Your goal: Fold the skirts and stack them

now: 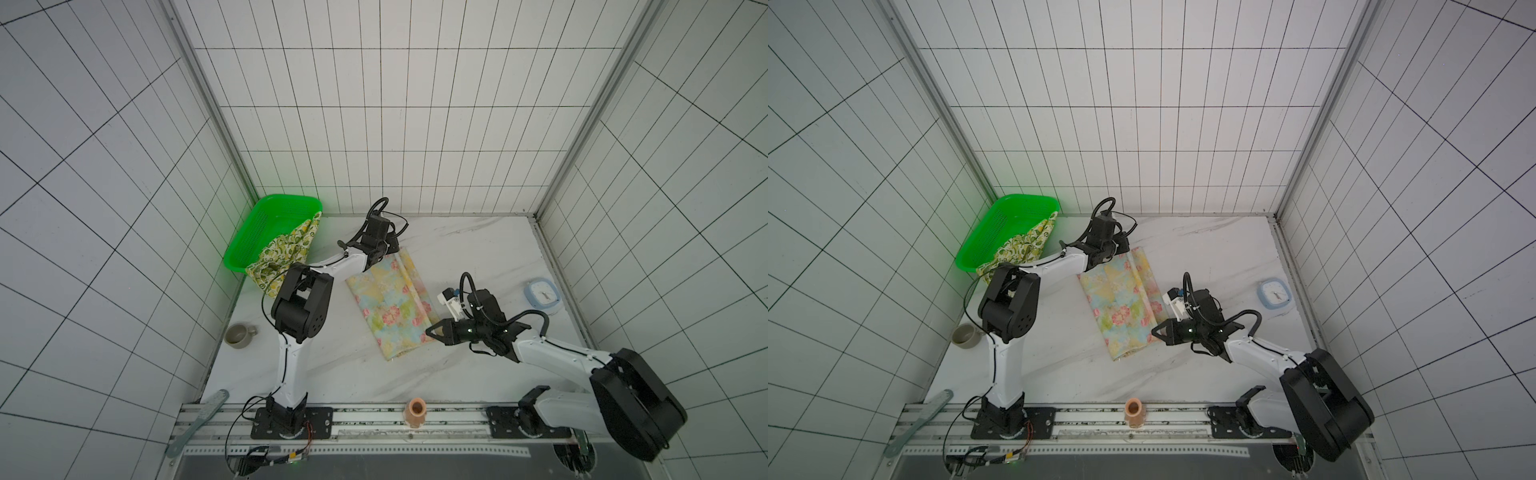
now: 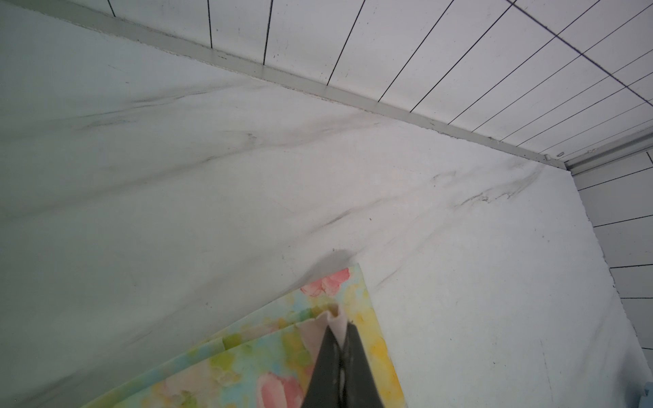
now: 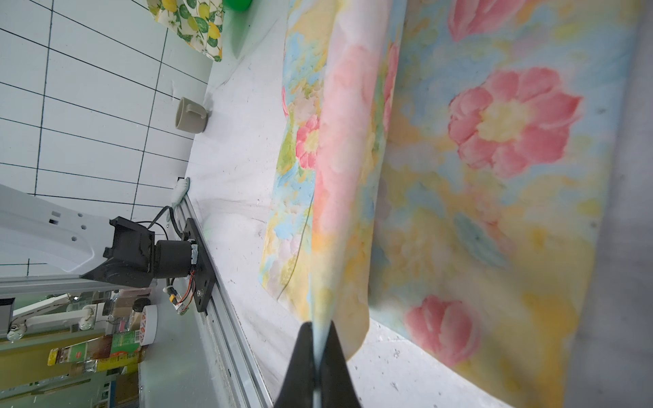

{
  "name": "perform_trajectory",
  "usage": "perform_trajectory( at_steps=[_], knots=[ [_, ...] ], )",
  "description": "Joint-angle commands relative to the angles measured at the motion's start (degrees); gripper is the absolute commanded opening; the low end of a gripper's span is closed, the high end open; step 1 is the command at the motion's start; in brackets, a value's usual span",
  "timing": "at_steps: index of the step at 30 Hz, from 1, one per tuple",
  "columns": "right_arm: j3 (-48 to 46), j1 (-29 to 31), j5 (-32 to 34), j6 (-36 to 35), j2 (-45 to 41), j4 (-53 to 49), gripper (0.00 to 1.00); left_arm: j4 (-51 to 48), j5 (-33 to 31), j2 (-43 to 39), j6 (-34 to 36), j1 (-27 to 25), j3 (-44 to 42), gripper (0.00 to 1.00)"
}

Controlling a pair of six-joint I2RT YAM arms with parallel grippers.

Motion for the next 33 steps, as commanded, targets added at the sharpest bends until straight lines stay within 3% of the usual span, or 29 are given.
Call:
perform_trajectory(
  at_steps=[1, 8, 33],
  knots=[
    [-3.43, -0.62, -4.44, 0.95, -0.40, -1.24, 0.00, 4.94, -1.49, 1.73, -0.88, 0.50, 2.09, 0.00],
    [-4.66, -1.48, -6.71, 1.63, -0.91, 0.37, 0.00, 7.88, -2.16, -0.03, -1.96, 0.40, -0.86, 0.00],
    [-8.78, -7.77, -14.84, 1.95, 1.22, 5.65, 0.00, 9.44, -0.42, 6.59, -7.19, -1.61, 4.89, 0.00]
  ],
)
